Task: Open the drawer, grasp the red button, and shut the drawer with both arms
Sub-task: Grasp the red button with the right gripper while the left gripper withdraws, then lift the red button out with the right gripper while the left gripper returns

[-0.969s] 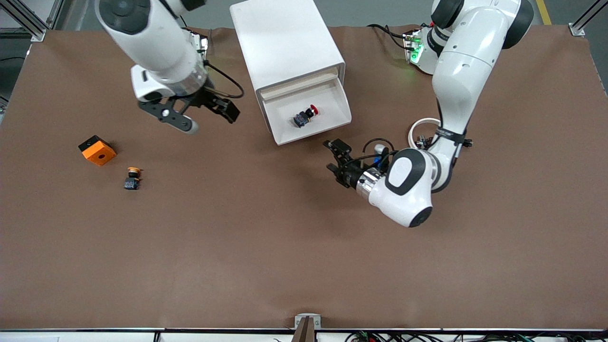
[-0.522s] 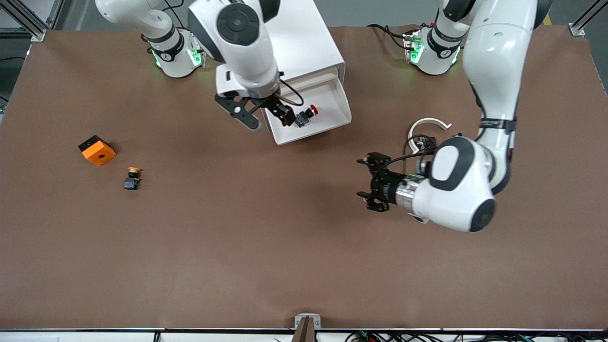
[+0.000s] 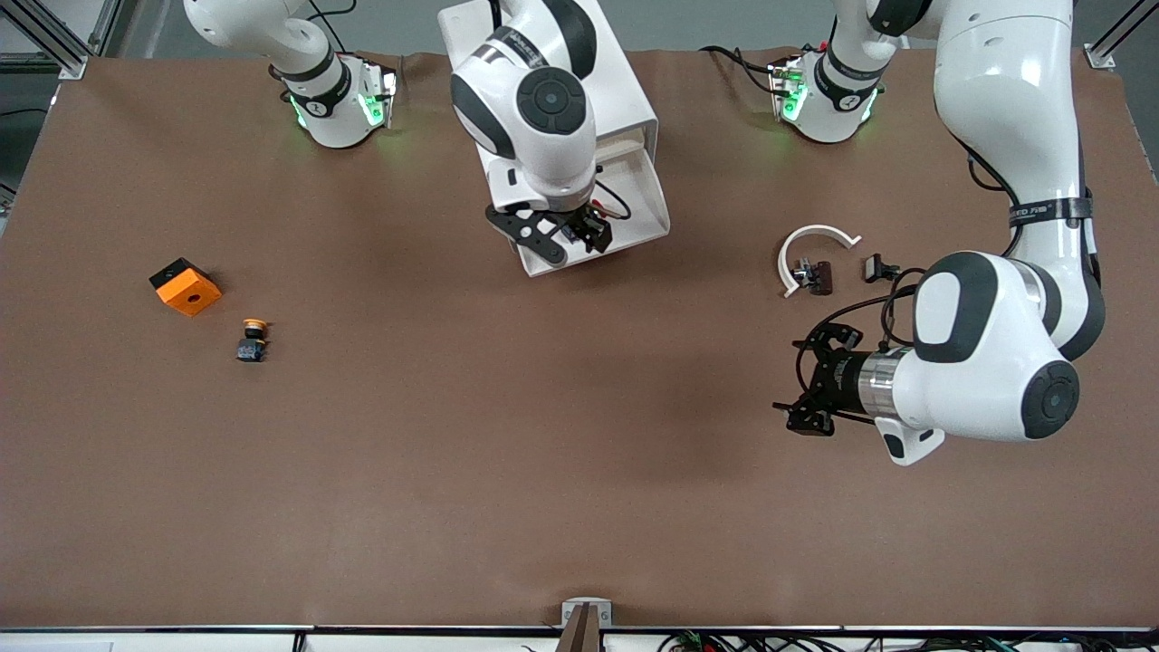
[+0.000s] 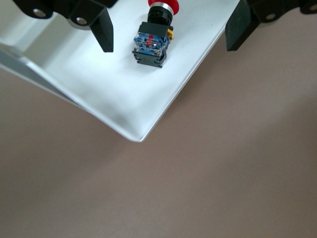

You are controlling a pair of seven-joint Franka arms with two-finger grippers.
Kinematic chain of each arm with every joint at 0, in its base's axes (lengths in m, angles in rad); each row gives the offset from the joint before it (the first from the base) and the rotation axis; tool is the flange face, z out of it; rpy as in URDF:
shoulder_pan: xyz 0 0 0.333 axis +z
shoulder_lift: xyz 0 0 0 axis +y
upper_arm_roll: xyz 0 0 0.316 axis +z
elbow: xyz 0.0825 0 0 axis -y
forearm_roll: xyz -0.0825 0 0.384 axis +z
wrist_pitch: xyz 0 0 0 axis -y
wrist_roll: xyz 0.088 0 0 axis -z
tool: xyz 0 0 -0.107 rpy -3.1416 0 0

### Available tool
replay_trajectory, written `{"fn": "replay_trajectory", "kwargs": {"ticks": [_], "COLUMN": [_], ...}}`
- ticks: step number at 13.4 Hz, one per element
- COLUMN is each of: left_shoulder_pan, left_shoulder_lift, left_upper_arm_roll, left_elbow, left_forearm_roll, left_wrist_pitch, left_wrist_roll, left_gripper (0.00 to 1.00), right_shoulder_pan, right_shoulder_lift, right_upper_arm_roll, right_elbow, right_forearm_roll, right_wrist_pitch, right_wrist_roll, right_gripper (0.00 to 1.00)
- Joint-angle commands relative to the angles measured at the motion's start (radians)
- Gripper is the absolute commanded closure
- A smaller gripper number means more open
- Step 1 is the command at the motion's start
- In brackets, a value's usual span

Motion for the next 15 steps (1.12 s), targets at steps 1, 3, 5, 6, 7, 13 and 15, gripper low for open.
{"fn": "replay_trajectory", "kwargs": {"ticks": [1, 3, 5, 6, 7, 13, 15], "left_shoulder_pan": [-0.039, -0.036, -0.055, -0.071, -0.088, -0.174, -0.174], "left_shoulder_lift": [-0.012, -0.013, -0.015, -0.028, -0.05, -0.289, -0.317], "left_upper_arm_roll": [-0.007, -0.021, -0.027, -0.028, -0.028, -0.062, -0.105], "left_elbow": [-0.035, -0.049, -0.052, -0.066, -0.106, -0.571, -0.621], "left_forearm_roll": [0.16, 0.188, 0.207, 0.222, 0.231, 0.27, 0.27], "left_wrist_pitch": [0.06, 0.087, 0.093, 0.101, 0.128, 0.456, 0.456], "left_wrist_roll": [0.135, 0.243, 0.282, 0.299, 0.309, 0.386, 0.386], "left_gripper": [0.0, 0.0, 0.0, 0.0, 0.0, 0.0, 0.0], "right_shoulder_pan": [0.048, 0.055, 0.053, 0.053, 0.053, 0.044, 0.044], "right_shoulder_lift": [0.02, 0.02, 0.02, 0.019, 0.019, 0.036, 0.043], "right_upper_arm_roll": [-0.01, -0.01, -0.01, -0.012, -0.01, -0.012, -0.013], "right_elbow": [0.015, -0.008, -0.037, -0.045, -0.054, -0.053, -0.053], "right_forearm_roll": [0.023, 0.028, 0.034, 0.035, 0.035, 0.1, 0.1], "right_wrist_pitch": [-0.008, -0.009, -0.009, -0.01, -0.009, 0.004, 0.004], "right_wrist_roll": [-0.024, -0.068, -0.103, -0.105, -0.105, -0.094, -0.094], "right_gripper": [0.0, 0.0, 0.0, 0.0, 0.0, 0.0, 0.0]}}
